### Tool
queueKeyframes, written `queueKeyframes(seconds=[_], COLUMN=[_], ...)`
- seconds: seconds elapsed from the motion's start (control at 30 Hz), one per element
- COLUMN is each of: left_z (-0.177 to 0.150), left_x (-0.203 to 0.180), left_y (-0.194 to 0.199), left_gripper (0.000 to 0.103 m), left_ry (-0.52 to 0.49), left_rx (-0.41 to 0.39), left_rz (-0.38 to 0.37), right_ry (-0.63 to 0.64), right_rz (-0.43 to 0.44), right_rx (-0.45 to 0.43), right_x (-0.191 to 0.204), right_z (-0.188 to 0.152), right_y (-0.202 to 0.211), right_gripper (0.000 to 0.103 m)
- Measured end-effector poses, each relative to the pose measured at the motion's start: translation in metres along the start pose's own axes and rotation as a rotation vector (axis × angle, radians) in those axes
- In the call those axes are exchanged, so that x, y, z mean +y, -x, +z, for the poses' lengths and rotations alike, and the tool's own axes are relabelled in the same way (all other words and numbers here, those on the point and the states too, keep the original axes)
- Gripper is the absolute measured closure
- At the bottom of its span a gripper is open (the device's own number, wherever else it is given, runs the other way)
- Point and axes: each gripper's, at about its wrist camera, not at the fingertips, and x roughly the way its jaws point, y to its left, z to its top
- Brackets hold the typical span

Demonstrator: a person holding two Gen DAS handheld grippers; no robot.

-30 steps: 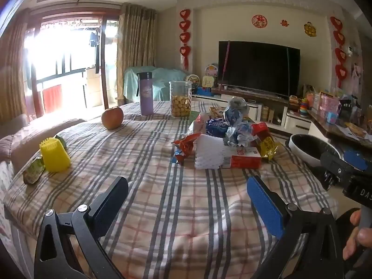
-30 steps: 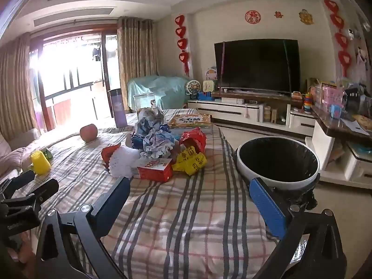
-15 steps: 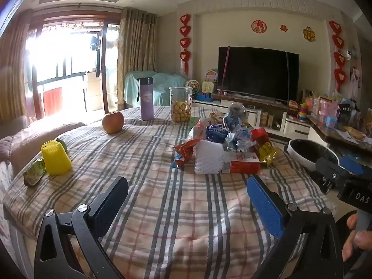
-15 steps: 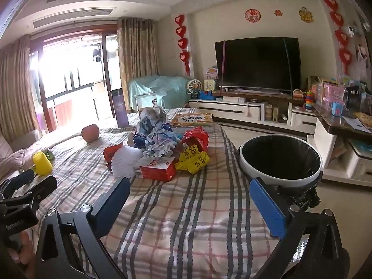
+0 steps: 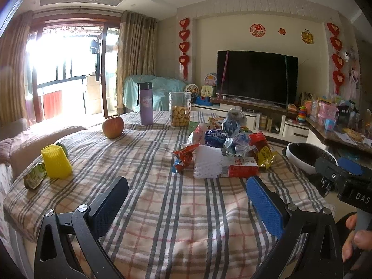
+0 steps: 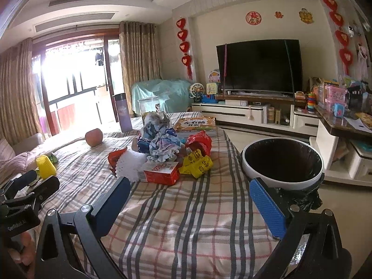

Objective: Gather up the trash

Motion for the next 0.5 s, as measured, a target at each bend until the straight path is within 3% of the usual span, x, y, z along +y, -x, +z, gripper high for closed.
queueKeyframes(seconds=[0.5], left_z=[-0.0003], left_x=[0.0003], left_y=[-0.0008], left_gripper=[0.001], left_ry=[0.0], left_rx=[0.002], left_rz=[-0.007], right_ry=[-0.004], right_rz=[0.007], right_rx=[0.007], right_x=[-0.0004], right_z=[-0.0009], right_y=[0.0], right_gripper=[0.0])
